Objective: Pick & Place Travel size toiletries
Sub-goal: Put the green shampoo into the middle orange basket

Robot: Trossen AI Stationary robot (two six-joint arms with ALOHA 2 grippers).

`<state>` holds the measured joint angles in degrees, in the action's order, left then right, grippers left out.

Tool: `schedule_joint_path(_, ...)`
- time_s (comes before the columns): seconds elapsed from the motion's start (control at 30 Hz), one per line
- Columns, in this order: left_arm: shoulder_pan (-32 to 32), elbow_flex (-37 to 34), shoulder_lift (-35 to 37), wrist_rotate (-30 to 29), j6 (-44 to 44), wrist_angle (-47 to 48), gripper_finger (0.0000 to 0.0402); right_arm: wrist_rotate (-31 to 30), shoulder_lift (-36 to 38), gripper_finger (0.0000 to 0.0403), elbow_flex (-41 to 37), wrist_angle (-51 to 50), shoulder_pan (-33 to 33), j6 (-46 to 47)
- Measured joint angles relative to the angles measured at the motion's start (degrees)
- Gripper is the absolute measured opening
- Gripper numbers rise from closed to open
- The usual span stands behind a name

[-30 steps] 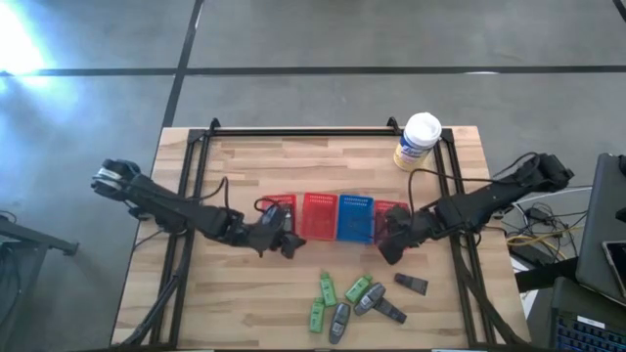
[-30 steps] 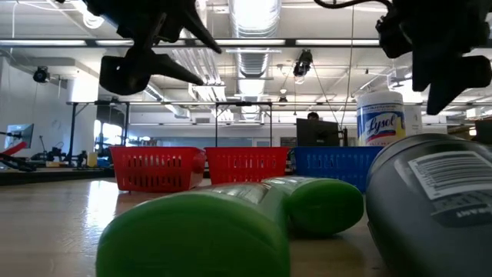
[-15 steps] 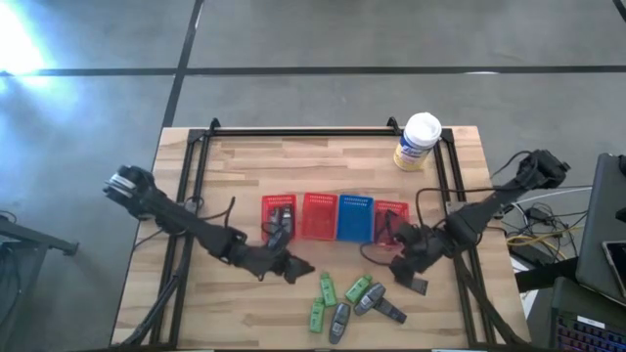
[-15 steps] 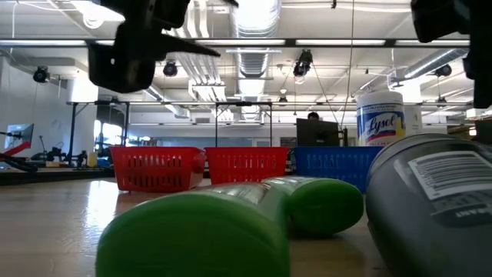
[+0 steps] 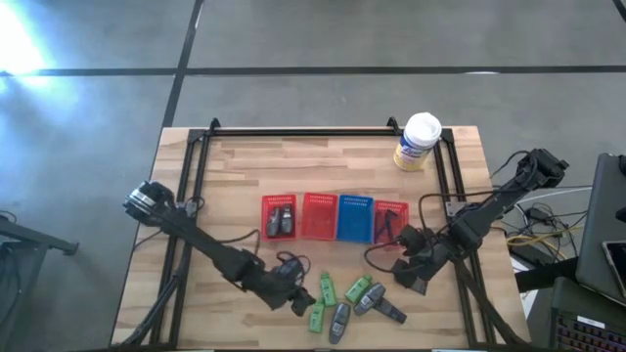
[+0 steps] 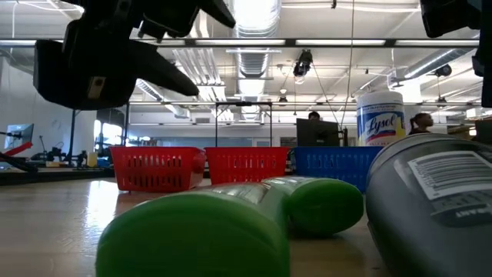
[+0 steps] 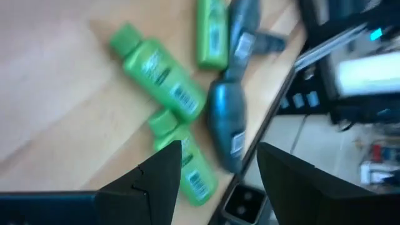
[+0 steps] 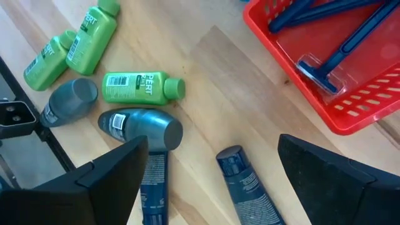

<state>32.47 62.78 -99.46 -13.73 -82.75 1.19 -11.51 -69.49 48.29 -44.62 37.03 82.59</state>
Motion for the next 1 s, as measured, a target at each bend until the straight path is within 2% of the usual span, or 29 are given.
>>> schedule_joint_path(0.2,0.0,5.9,-3.1,4.2,0.2,7.3,0.0213,1.2,0.0,0.0355,0.0,0.0,0.9,1.9)
schedule_joint_path(0.47,-0.1,12.3,-5.9,4.9,-6.6,20.9,0.0213,1.3,0.0,0.0336,0.0,-0.3,1.5,5.5)
schedule_joint_path(0.63,-0.1,17.8,-8.4,5.3,-8.7,25.7,0.0214,1.3,0.0,0.0329,0.0,-0.7,1.5,5.2)
schedule_joint_path(1.0,-0.2,35.6,-21.1,9.1,-8.9,41.7,0.0216,1.4,0.0,0.0356,0.0,-1.5,1.5,2.6)
